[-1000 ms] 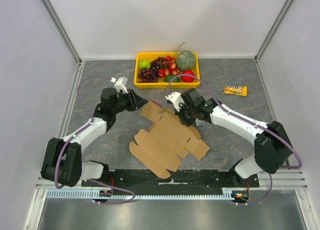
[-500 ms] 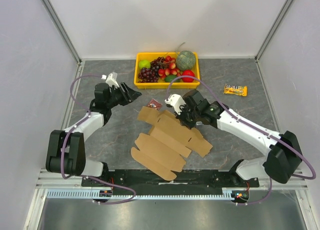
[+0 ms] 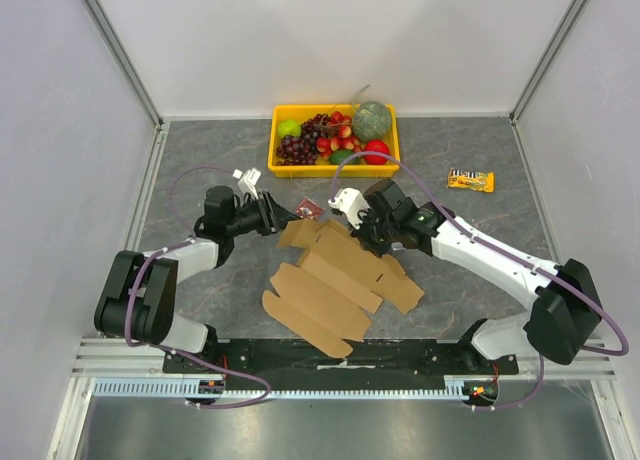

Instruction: Fold the paper box

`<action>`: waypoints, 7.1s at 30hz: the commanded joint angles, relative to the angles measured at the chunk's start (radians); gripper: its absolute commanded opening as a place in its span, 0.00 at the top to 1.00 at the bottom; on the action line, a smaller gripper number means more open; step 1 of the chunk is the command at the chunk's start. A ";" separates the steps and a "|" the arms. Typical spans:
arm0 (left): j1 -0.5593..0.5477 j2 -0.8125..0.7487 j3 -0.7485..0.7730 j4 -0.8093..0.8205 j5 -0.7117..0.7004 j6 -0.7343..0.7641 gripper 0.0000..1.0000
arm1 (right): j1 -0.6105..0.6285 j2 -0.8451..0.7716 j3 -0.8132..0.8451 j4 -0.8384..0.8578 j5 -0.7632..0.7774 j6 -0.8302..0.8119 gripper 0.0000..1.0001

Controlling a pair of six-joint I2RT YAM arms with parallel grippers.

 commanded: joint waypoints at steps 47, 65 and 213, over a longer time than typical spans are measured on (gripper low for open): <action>-0.037 0.155 -0.300 0.744 0.063 -0.033 0.52 | 0.226 0.052 -0.038 0.147 0.531 -0.071 0.98; -0.040 0.106 -0.518 1.159 0.130 -0.034 0.25 | 0.246 0.015 -0.113 0.168 0.485 -0.133 0.98; -0.206 -0.193 -0.472 0.562 -0.241 0.279 0.30 | 0.416 0.132 -0.260 0.656 0.820 -0.475 1.00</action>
